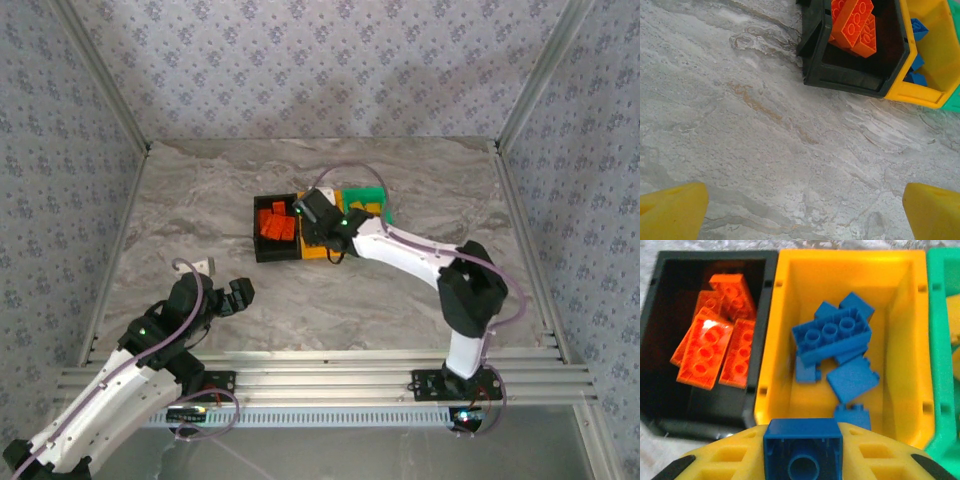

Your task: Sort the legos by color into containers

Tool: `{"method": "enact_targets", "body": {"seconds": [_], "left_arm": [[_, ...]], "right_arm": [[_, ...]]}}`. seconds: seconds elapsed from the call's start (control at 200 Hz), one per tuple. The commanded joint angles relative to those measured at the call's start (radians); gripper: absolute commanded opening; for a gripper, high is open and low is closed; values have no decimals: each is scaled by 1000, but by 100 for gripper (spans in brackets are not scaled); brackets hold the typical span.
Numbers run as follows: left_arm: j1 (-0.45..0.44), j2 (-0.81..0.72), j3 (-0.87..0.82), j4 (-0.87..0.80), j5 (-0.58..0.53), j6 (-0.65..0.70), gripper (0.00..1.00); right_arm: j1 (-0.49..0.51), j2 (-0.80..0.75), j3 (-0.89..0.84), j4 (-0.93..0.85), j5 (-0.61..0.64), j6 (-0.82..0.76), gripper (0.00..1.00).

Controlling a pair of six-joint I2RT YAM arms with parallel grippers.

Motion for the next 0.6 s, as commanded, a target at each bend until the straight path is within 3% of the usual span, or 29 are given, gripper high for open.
{"method": "enact_targets", "body": {"seconds": [0.0, 0.175, 0.33, 0.465, 0.595], "left_arm": [[6, -1, 2, 13, 12, -12, 100], [7, 3, 14, 11, 11, -4, 100], [10, 23, 30, 16, 3, 8, 100], [11, 77, 58, 54, -21, 33, 100], [13, 171, 85, 127, -113, 44, 100]], "right_arm": [[-27, 96, 91, -59, 49, -32, 38], [-55, 163, 192, -101, 53, -31, 56], [-59, 96, 190, -80, 69, -31, 77], [-49, -68, 45, 15, 76, -15, 86], [-44, -268, -161, 127, 84, 8, 90]]}}
